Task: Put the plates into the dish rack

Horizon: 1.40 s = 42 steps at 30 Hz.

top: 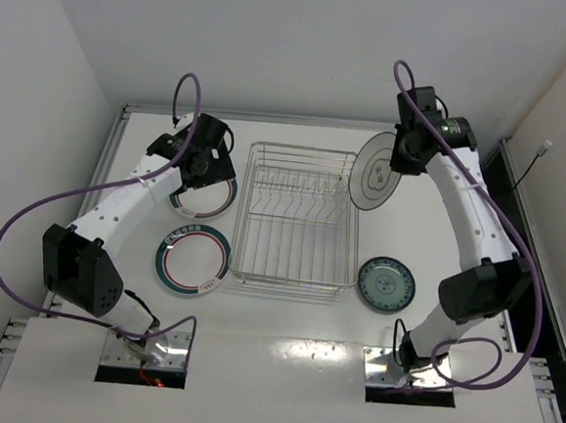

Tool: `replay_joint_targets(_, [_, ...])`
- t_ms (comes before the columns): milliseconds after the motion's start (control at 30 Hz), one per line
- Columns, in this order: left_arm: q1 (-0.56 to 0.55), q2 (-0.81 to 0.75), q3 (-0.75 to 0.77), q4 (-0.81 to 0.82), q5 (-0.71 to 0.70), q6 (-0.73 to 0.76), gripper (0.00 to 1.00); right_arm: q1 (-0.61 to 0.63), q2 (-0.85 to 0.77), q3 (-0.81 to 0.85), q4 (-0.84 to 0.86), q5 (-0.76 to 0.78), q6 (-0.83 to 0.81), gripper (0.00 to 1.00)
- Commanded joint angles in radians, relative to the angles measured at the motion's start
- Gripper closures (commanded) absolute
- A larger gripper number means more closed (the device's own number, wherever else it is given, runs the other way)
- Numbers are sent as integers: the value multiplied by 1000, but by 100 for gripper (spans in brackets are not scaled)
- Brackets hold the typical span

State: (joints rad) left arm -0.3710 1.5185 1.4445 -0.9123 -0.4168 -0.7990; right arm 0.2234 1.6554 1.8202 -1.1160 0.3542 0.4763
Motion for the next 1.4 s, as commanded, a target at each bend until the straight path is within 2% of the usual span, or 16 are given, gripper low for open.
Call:
replay_joint_targets(0, [12,-41,-1,-7,-16,-14,6,56,50,56,-19,101,22,100])
replay_joint_targets(367, [12,-61,-21,-7,-16,-14,3,152,185,97,-77,196,31,100])
replay_joint_targets(500, [12,-70,-21,-7,-27,-5,3,162,273,177,-139,221,42,100])
replay_joint_targets(633, [12,-70,-21,3,-27,-5,3,194,319,208,-150,128,51,100])
replay_joint_targets(1000, [12,-61,-21,30,-27,4,2,246,307,162,-128,-12,35,100])
replay_joint_targets(1033, [12,-61,-21,30,-27,4,2,246,307,171,-128,-23,35,95])
replay_joint_targets(1100, [12,-61,-21,30,-27,4,2,246,307,171,-139,-23,25,94])
replay_joint_targets(1233, [12,-52,-21,30,-27,4,2,234,268,214,-143,-60,25,69])
replay_joint_targets(1367, [12,-52,-21,39,-27,4,2,222,247,323,-218,-57,16,59])
